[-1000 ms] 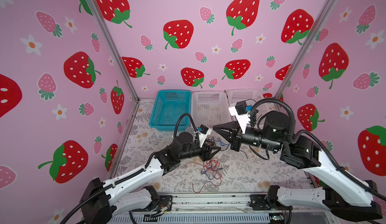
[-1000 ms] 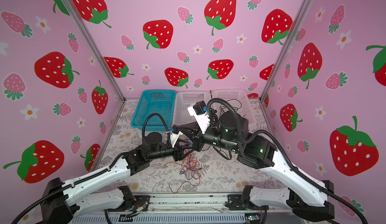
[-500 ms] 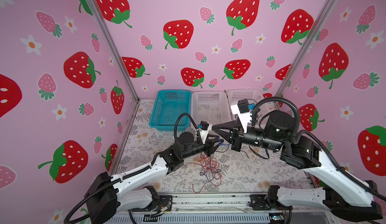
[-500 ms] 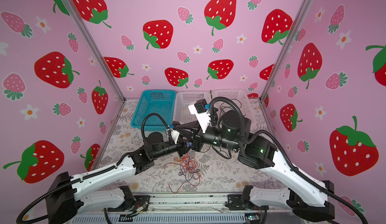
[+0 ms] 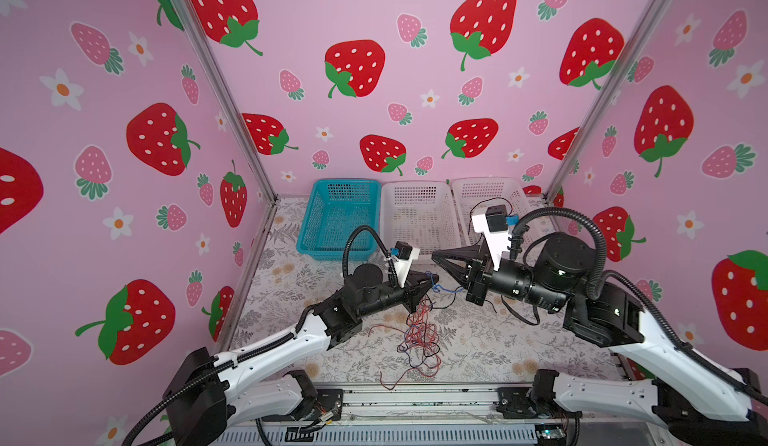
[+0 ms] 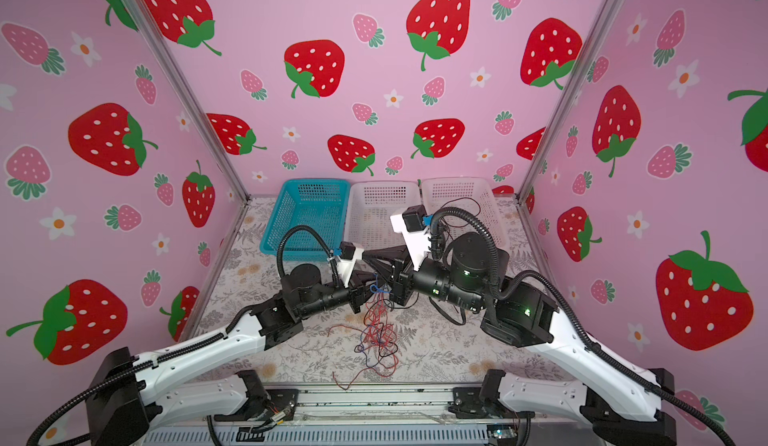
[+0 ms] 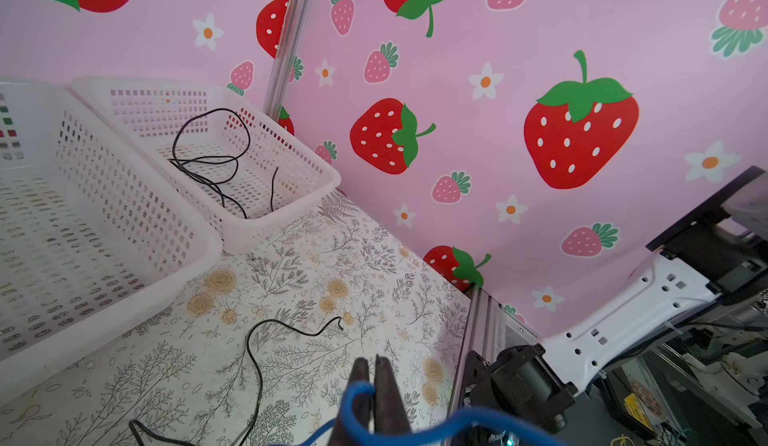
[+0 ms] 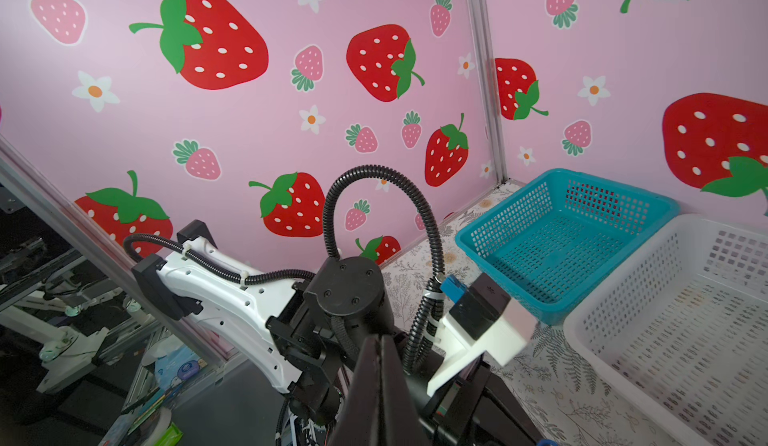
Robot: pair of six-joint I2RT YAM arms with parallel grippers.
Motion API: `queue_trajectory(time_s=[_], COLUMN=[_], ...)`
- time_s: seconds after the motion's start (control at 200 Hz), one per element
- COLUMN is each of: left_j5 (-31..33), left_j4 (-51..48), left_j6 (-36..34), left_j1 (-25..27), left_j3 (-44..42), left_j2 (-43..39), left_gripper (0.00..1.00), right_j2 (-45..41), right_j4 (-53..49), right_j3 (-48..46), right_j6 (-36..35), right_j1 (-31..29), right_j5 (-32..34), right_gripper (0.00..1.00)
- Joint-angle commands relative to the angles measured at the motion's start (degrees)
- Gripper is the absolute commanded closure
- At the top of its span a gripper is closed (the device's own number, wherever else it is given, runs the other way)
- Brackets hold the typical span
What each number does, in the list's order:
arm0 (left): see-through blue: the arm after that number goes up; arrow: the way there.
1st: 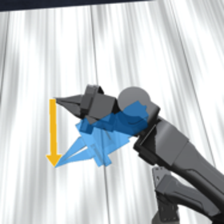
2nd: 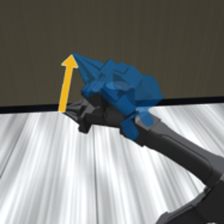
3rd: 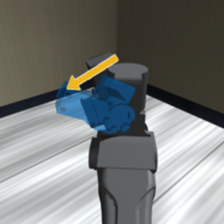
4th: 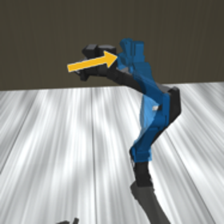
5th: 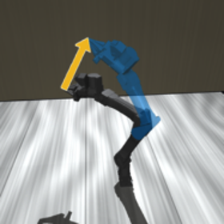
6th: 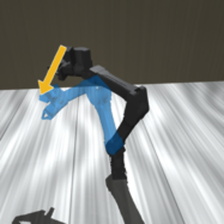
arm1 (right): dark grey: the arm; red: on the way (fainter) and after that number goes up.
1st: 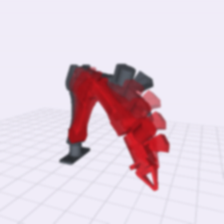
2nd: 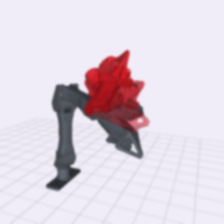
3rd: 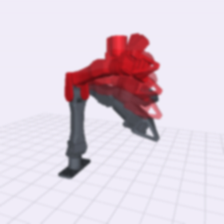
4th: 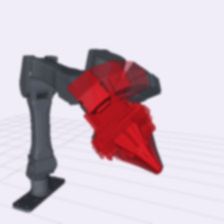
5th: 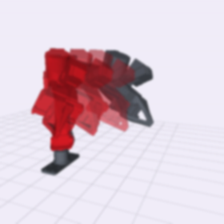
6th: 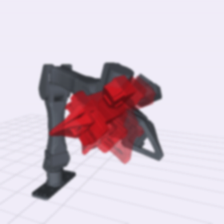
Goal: Untangle the cables
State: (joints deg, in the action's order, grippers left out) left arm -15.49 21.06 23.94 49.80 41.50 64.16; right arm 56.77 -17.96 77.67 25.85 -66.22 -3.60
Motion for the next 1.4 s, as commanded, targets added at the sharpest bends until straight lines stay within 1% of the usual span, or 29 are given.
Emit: queue_trajectory(time_s=[0.0,0.06,0.1,0.23,0.265,0.285,0.36,0.42,0.57,0.665,0.72,0.775,0.79,0.855,0.895,0.905,0.925,0.96,1.07,1.171,1.201,1.266,1.306,1.396], left_j5=[-2.10,-2.18,-2.35,-1.98,-1.51,-1.07,2.48,4.39,6.37,6.81,7.28,7.30,8.78,10.31,11.17,11.42,12.00,13.21,15.74,16.72,17.13,17.33,17.57,17.69], left_j4=[-1.25,-2.25,-2.96,-5.69,-6.88,-7.77,-13.27,-15.66,-18.68,-19.61,-20.90,-21.82,-22.04,-23.67,-24.57,-24.81,-25.35,-26.28,-29.37,-30.84,-31.23,-31.72,-32.16,-32.82], left_j6=[2.20,4.05,5.67,12.01,13.31,13.79,13.68,13.05,13.05,13.53,13.91,14.11,14.07,13.79,13.33,13.21,13.00,12.76,12.29,12.18,12.22,12.09,12.09,12.18], left_j1=[-0.03,-0.51,-1.02,-3.58,-4.34,-4.63,-5.15,-5.73,-7.37,-8.17,-8.56,-9.06,-9.15,-9.53,-9.71,-9.72,-9.79,-9.94,-11.00,-12.17,-12.40,-12.71,-12.76,-12.91], left_j3=[0.78,0.60,0.50,0.13,0.10,0.29,1.37,1.74,2.22,2.89,3.87,4.75,4.92,6.30,7.06,7.27,7.67,8.20,10.20,11.42,11.72,12.35,12.79,13.41], left_j2=[-2.94,-4.11,-4.73,-5.46,-5.65,-5.67,-6.62,-7.80,-10.42,-10.73,-10.55,-10.40,-10.38,-10.03,-9.78,-9.63,-9.44,-9.15,-7.80,-6.60,-6.34,-5.59,-5.04,-4.04], left_gripper=[1.00,1.00,1.00,1.00,1.00,1.00,1.00,1.00,1.00,1.00,1.00,1.00,1.00,1.00,1.00,1.00,1.00,1.00,1.00,1.00,1.00,1.00,1.00,1.00], right_j2=[-1.64,-2.48,-3.08,-4.22,-4.22,-6.06,-7.16,-7.86,-9.14,-9.51,-10.28,-11.32,-11.60,-12.93,-13.51,-13.53,-13.74,-14.02,-15.40,-16.83,-17.17,-17.55,-17.62,-17.49], right_j4=[1.33,2.01,2.71,6.50,7.17,7.39,7.58,7.73,9.54,8.50,6.73,4.13,3.47,1.50,-0.23,-0.63,-1.35,-3.20,-6.96,-9.42,-9.93,-11.29,-12.22,-13.70], right_j3=[-4.29,-7.51,-9.81,-18.23,-20.21,-21.18,-24.62,-27.69,-36.93,-37.62,-36.59,-35.06,-34.64,-32.98,-31.67,-31.34,-30.64,-29.54,-26.32,-23.85,-23.13,-21.25,-19.80,-16.59], right_j6=[1.06,2.31,3.47,8.64,9.24,9.51,9.74,10.32,13.04,11.95,10.34,9.02,8.71,7.27,6.58,6.41,6.00,5.19,3.44,2.51,2.22,1.73,1.96,2.15], right_j1=[2.92,5.81,8.45,19.91,21.92,22.75,24.01,24.40,24.64,24.64,24.64,24.63,24.64,24.64,24.64,24.64,24.64,24.65,24.69,24.71,24.74,24.73,24.73,24.73], right_j5=[5.30,5.08,3.47,-8.75,-10.17,-10.43,-10.19,-9.81,-8.56,-8.36,-7.13,-4.02,-3.28,-1.15,0.24,0.60,1.24,2.24,6.05,9.76,10.37,10.53,10.52,8.29], right_gripper=[1.00,1.00,1.00,1.00,1.00,1.00,1.00,1.00,1.00,1.00,0.90,0.77,0.74,0.57,0.50,0.49,0.43,0.37,0.28,0.20,0.19,0.17,0.14,0.13])
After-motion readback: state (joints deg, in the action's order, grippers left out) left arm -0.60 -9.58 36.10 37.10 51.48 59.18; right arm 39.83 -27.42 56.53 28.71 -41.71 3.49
